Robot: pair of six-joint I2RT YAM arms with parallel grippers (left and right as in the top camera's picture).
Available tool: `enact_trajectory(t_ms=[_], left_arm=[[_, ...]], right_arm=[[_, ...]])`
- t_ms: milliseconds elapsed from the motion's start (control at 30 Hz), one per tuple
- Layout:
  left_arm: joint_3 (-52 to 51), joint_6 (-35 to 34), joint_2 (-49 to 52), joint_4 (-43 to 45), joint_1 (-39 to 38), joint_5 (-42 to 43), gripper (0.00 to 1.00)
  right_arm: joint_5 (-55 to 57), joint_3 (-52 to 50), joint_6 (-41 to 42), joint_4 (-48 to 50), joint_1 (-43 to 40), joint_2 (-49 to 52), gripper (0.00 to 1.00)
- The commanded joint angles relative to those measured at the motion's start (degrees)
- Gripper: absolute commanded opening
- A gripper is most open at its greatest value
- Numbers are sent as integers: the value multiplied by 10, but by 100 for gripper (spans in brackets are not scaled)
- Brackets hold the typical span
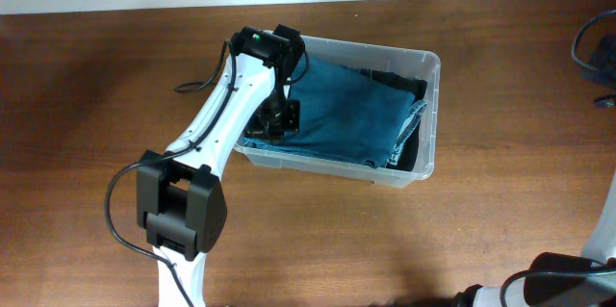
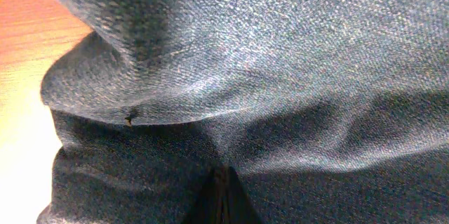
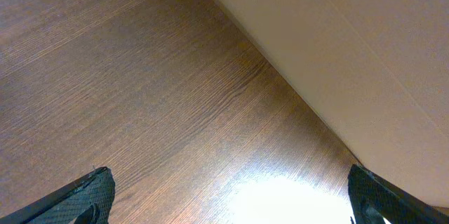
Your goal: Pack container
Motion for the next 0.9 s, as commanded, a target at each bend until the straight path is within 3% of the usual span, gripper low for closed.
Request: enact_trajectory(t_ms=[0,300,633,867], left_arm=[[-5,9,-21,7,-8,6,1],[-93,7,-21,81,-19,7,0],[34,2,-59,22,-23,10,0],[37,2,-70,31,-55,12,0]], right_arm=[[7,3,9,2,-1,0,98],[7,3,9,2,-1,0,98],[7,3,9,2,-1,0,99],[7,3,9,2,-1,0,99]])
